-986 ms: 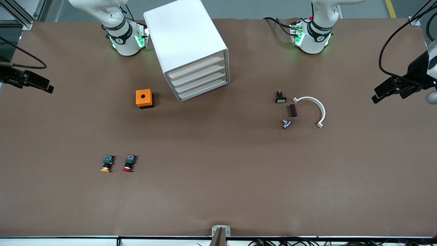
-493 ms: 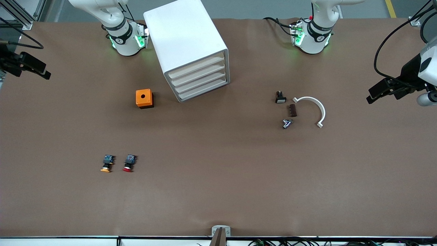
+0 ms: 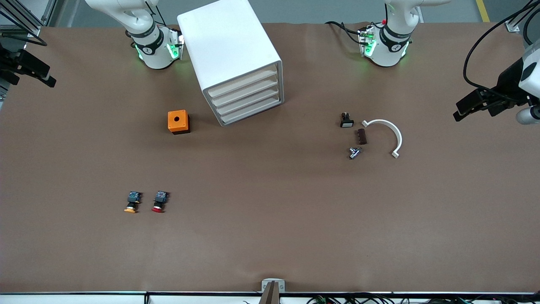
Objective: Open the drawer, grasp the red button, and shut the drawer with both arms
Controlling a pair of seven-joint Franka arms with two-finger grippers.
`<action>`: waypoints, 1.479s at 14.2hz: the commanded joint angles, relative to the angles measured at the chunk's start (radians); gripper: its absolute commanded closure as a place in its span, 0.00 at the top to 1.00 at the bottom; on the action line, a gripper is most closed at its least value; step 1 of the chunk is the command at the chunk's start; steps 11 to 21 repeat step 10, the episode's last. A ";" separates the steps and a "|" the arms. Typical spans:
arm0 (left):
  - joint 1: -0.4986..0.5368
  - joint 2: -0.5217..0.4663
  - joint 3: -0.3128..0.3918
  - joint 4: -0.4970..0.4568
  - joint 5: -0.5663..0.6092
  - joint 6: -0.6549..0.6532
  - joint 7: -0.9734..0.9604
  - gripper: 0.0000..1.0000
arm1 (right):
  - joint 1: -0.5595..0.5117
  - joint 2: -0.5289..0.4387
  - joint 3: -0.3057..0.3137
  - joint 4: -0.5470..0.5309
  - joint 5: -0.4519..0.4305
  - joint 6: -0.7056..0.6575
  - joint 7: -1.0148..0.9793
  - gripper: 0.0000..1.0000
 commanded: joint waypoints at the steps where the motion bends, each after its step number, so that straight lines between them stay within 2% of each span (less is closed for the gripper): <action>1: 0.001 -0.003 -0.013 0.021 0.014 -0.023 0.013 1.00 | -0.019 -0.027 0.026 -0.030 -0.035 0.016 -0.039 1.00; 21: 0.003 -0.003 -0.024 0.021 0.016 -0.023 0.048 0.99 | -0.030 -0.024 0.024 -0.040 -0.049 0.034 -0.077 1.00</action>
